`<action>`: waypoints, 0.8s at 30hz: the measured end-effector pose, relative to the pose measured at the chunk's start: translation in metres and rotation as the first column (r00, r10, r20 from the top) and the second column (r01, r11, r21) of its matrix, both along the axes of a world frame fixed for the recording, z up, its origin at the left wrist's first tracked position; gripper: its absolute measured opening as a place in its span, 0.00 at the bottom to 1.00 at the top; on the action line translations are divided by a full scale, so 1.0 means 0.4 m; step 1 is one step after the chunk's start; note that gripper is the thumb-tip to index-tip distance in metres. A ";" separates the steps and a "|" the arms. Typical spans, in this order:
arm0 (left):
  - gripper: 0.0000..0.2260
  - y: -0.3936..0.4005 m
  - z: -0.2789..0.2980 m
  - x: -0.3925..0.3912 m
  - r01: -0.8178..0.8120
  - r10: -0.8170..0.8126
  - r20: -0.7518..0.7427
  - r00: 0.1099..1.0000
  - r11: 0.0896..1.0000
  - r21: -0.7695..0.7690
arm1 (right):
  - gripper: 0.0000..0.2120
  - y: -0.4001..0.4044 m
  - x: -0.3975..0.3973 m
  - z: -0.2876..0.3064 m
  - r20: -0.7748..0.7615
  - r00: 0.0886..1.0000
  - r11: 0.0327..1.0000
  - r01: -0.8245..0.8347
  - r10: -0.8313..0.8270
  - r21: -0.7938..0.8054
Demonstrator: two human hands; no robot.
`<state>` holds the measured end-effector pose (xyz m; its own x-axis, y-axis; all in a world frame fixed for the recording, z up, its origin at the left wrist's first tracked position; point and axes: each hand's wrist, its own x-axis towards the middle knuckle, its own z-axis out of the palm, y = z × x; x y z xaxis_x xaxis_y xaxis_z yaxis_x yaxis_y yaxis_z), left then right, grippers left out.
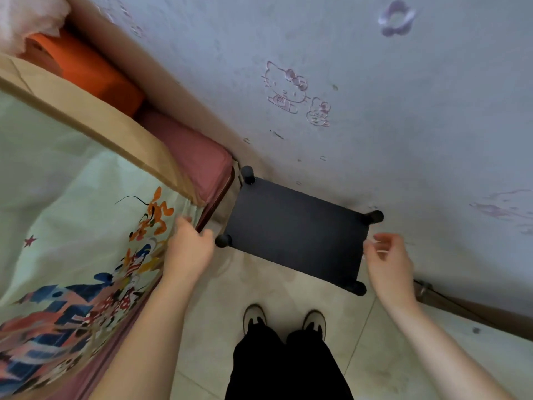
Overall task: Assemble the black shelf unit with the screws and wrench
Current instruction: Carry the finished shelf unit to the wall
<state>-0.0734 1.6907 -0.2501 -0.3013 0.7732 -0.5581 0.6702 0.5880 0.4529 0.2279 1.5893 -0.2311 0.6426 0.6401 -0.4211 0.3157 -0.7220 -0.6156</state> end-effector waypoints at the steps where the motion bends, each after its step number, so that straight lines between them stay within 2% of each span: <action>1: 0.22 0.014 -0.006 0.003 0.024 -0.026 0.035 0.999 0.999 0.044 | 0.15 -0.010 -0.002 -0.006 -0.014 0.997 0.996 0.077 -0.077 -0.034; 3: 0.22 0.034 -0.034 0.023 0.068 -0.073 0.138 0.988 0.997 0.040 | 0.21 -0.022 -0.013 -0.021 -0.066 0.990 0.985 0.113 -0.122 -0.127; 5: 0.24 0.049 -0.063 0.052 0.118 -0.106 0.225 0.969 0.992 -0.041 | 0.24 -0.022 -0.028 -0.030 -0.146 0.979 0.971 0.112 -0.145 -0.213; 8: 0.24 0.057 -0.094 0.074 0.194 -0.169 0.269 0.948 0.979 -0.069 | 0.24 -0.011 -0.027 -0.039 -0.265 0.935 0.944 0.156 -0.236 -0.292; 10: 0.24 0.063 -0.100 0.078 0.187 -0.157 0.294 0.943 0.979 -0.076 | 0.23 -0.003 -0.023 -0.042 -0.334 0.898 0.929 0.176 -0.287 -0.324; 16: 0.23 0.068 -0.104 0.071 0.085 0.009 0.444 0.896 0.978 -0.192 | 0.20 0.010 -0.019 -0.065 -0.381 0.888 0.926 0.112 -0.256 -0.361; 20: 0.22 0.072 -0.102 0.074 0.000 0.082 0.468 0.880 0.985 -0.173 | 0.15 0.016 -0.015 -0.080 -0.376 0.895 0.917 0.083 -0.241 -0.389; 24: 0.20 0.083 -0.107 0.065 -0.007 0.105 0.526 0.844 0.983 -0.184 | 0.19 0.024 -0.024 -0.086 -0.361 0.897 0.913 0.099 -0.254 -0.395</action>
<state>-0.0474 1.7237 -0.2928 0.0390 0.6440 -0.7640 0.3188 0.7166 0.6204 0.2185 1.5988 -0.2656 0.4590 0.2869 -0.8408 -0.0532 -0.9358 -0.3484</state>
